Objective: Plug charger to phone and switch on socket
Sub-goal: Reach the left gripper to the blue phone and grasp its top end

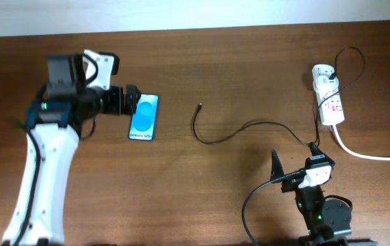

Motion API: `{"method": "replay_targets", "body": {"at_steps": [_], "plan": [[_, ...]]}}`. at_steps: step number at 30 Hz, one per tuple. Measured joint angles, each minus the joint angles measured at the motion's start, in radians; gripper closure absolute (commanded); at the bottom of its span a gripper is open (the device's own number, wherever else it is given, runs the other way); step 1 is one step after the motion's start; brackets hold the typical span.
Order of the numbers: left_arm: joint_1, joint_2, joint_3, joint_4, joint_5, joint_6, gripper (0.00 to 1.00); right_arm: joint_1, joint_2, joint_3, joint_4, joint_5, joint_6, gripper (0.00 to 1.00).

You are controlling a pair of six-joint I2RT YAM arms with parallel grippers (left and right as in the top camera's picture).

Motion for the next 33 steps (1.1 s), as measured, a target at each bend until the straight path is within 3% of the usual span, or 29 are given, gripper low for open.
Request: {"method": "replay_targets", "body": {"at_steps": [3, 8, 11, 15, 18, 19, 23, 33], "plan": [[0.000, 0.143, 0.191, -0.207, 0.004, 0.000, 0.01, 0.000, 0.000, 0.000, -0.013, 0.000, 0.000, 0.02], [0.000, 0.232, 0.215, -0.243, 0.003, 0.000, 0.01, 0.000, 0.034, 0.005, -0.021, -0.032, 0.000, 0.02], [0.000, 0.241, 0.215, -0.240, 0.004, 0.000, 0.01, 0.000, 0.198, 0.116, -0.077, -0.072, 0.003, 0.02], [-0.060, 0.243, 0.219, -0.238, -0.040, 0.000, 0.01, 0.000, 0.562, 0.548, -0.324, -0.133, 0.028, 0.02], [-0.127, 0.290, 0.224, -0.238, -0.123, -0.068, 0.01, 0.000, 0.756, 0.885, -0.591, -0.165, 0.031, 0.02], [-0.134, 0.321, 0.225, -0.240, -0.138, -0.091, 0.01, 0.000, 0.832, 1.028, -0.774, -0.172, 0.032, 0.02], [-0.134, 0.410, 0.232, -0.243, -0.199, -0.158, 0.01, 0.000, 1.012, 1.308, -0.974, -0.200, 0.034, 0.02], [-0.180, 0.566, 0.246, -0.150, -0.248, -0.164, 0.01, 0.000, 1.246, 1.328, -1.019, -0.340, 0.034, 0.02]]}}
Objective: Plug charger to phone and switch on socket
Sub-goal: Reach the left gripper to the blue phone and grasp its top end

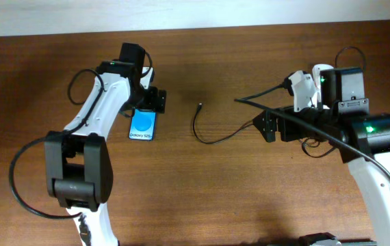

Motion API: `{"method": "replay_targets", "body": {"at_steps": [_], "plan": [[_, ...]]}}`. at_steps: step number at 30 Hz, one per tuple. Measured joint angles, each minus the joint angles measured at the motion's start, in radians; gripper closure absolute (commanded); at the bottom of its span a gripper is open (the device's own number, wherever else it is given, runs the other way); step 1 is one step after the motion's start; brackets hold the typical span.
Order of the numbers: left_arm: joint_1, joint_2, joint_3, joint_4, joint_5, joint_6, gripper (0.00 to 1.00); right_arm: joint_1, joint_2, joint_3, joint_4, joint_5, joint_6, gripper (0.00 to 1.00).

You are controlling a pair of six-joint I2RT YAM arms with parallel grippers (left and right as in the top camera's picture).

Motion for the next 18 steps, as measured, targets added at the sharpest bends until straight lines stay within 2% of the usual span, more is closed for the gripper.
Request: {"method": "replay_targets", "body": {"at_steps": [5, 18], "plan": [[-0.007, 0.070, 0.000, -0.002, -0.057, 0.000, 0.01, 0.000, 0.023, 0.000, -0.011, -0.001, 0.000, 0.02], [-0.007, 0.133, 0.001, 0.014, -0.076, -0.035, 0.00, 0.000, 0.023, 0.000, -0.039, -0.006, 0.000, 0.02]]}}
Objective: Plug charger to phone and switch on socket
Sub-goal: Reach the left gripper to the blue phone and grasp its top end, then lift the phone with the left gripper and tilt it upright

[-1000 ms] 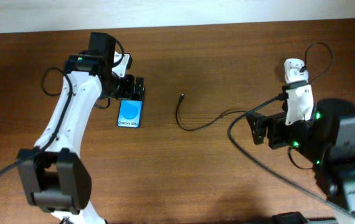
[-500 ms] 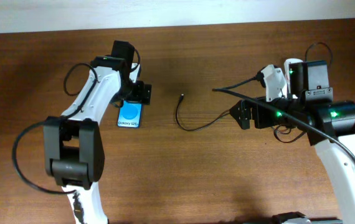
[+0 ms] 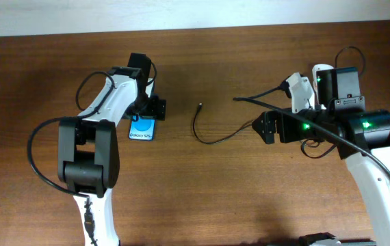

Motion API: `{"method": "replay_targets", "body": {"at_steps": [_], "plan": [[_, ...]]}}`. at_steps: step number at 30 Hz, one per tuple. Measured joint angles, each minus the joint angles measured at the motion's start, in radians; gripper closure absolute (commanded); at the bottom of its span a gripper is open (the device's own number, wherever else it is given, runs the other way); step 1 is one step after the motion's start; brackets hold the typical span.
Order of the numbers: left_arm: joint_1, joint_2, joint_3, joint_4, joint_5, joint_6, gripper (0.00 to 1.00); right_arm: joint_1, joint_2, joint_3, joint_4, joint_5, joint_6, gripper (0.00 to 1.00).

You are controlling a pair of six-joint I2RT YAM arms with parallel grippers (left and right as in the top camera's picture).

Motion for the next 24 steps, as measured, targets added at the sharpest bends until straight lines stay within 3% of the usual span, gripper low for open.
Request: {"method": "replay_targets", "body": {"at_steps": [9, 16, 21, 24], "plan": [[0.000, 0.002, 0.000, 0.015, -0.015, 0.000, 0.04, 0.000, 0.000, 0.000, -0.009, 0.000, 0.000, 0.02], [-0.002, 0.026, 0.012, 0.014, -0.006, 0.001, 0.30, 0.000, 0.000, 0.000, -0.009, 0.000, 0.003, 0.02], [-0.002, 0.031, 0.025, -0.002, -0.006, 0.001, 0.32, 0.000, 0.000, 0.000, -0.009, 0.000, 0.006, 0.02], [-0.002, 0.065, 0.097, -0.090, -0.008, 0.000, 0.32, 0.000, 0.000, 0.000, -0.009, 0.000, 0.006, 0.02]]}}
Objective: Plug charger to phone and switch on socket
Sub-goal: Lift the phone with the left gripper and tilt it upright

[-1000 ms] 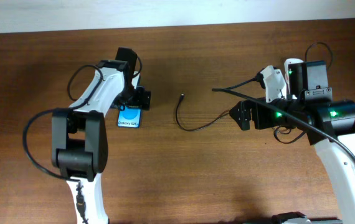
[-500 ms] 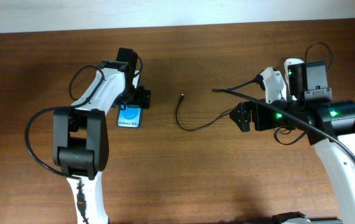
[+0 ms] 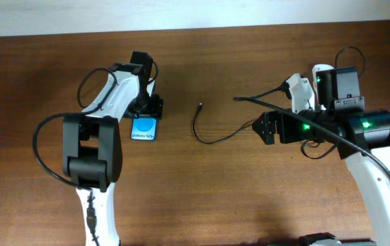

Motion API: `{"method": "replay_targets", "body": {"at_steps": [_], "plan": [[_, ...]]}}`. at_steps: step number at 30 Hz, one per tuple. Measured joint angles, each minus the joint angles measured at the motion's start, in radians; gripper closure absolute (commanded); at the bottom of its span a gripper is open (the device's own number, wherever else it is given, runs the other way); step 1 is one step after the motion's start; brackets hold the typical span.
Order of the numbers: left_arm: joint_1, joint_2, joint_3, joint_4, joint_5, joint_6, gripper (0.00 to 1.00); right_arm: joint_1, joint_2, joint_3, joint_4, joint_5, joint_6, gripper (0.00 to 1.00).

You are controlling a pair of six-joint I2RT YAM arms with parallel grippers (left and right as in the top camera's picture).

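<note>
The phone (image 3: 144,128) lies flat on the table with its blue screen up. My left gripper (image 3: 147,108) is down over its far end and hides that part, and the wrist blocks any sight of how the jaws stand. The black charger cable (image 3: 209,140) loops across the middle of the table. Its free plug tip (image 3: 200,106) lies to the right of the phone, with nothing touching it. My right gripper (image 3: 262,128) hovers open near the cable's right stretch and holds nothing. The white socket strip (image 3: 320,71) at the far right is mostly hidden behind the right arm.
The brown wooden table (image 3: 181,198) reaches the pale far edge at the top. The left arm's white links (image 3: 89,164) lie along the left side. The right arm (image 3: 380,171) fills the right side, with its own black cables draped over it.
My left gripper has shifted slightly left and sits a bit squarer over the phone's far end. The right arm, the cable and the phone have not visibly moved.
At first my left gripper was at the phone's left edge and my right arm was folded low at the front. Then the left gripper stood at the phone's far end and the right arm had reached out before the socket strip. The left gripper then settled over the phone's top.
</note>
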Motion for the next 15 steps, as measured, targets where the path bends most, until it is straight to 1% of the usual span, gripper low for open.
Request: {"method": "replay_targets", "body": {"at_steps": [3, 4, 5, 6, 8, 9, 11, 14, 15], "plan": [[0.000, 0.023, 0.141, -0.124, -0.006, 0.000, 0.30, 0.000, 0.001, 0.000, 0.002, 0.000, 0.000, 0.02], [0.000, 0.025, 0.216, -0.170, -0.006, 0.000, 0.31, 0.000, 0.001, 0.000, 0.002, 0.000, 0.000, 0.02], [0.000, 0.025, 0.266, -0.200, -0.007, 0.000, 0.36, 0.000, 0.000, 0.000, 0.001, 0.000, 0.000, 0.02], [0.000, 0.025, 0.296, -0.225, -0.007, 0.000, 0.52, 0.000, 0.002, 0.000, 0.002, 0.000, 0.000, 0.02], [0.000, 0.025, 0.372, -0.287, -0.007, -0.006, 0.91, 0.000, 0.002, 0.000, 0.002, 0.000, 0.000, 0.02], [0.000, 0.026, 0.415, -0.322, -0.006, -0.024, 1.00, 0.000, 0.002, 0.000, 0.002, 0.000, 0.000, 0.02], [0.000, 0.027, 0.462, -0.357, -0.006, -0.064, 1.00, 0.000, 0.002, 0.000, 0.002, 0.000, 0.000, 0.02], [0.000, 0.027, 0.562, -0.435, -0.002, -0.215, 1.00, 0.000, 0.002, 0.000, 0.001, 0.000, 0.000, 0.02], [0.000, 0.027, 0.575, -0.447, 0.006, -0.244, 1.00, 0.000, 0.002, 0.000, 0.001, 0.000, 0.000, 0.02]]}}
